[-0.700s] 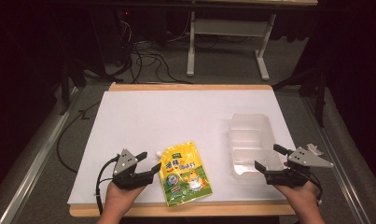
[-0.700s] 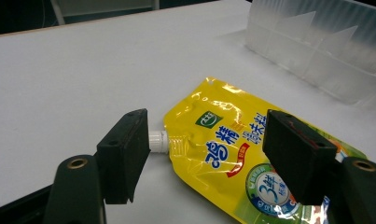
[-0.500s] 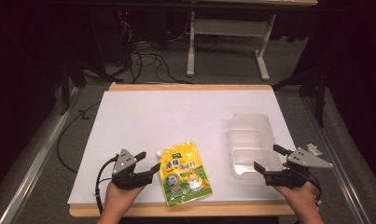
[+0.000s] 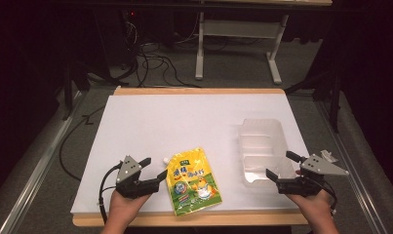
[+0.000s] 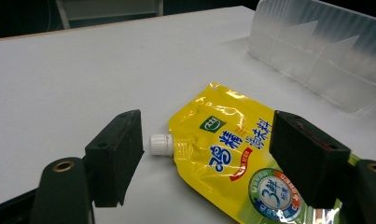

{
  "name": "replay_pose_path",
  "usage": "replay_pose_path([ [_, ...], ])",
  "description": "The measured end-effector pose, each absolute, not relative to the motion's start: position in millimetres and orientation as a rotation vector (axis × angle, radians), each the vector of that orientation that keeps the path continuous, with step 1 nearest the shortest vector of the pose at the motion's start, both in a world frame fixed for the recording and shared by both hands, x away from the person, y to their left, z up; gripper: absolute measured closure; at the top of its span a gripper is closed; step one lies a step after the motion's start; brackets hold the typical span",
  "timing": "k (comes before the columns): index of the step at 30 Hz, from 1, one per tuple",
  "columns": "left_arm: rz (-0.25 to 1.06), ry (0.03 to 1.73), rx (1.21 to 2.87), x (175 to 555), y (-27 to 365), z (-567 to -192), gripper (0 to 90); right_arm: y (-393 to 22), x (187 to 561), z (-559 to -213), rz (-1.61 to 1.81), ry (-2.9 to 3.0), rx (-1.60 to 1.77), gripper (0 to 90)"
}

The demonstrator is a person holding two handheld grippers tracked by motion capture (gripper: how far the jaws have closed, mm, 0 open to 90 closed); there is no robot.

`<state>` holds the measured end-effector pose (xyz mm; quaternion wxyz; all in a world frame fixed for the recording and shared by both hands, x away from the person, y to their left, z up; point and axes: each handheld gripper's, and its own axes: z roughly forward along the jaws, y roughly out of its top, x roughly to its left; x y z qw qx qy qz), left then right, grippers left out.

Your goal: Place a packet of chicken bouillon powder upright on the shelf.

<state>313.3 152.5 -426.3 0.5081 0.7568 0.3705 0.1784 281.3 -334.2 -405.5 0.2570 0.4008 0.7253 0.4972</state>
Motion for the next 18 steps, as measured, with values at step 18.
replay_pose_path([
  [18,0.383,0.933,1.878,321.1,148.3,-435.5,21.5,-333.3,282.3,-407.9,1.338,1.990,1.096,1.8],
])
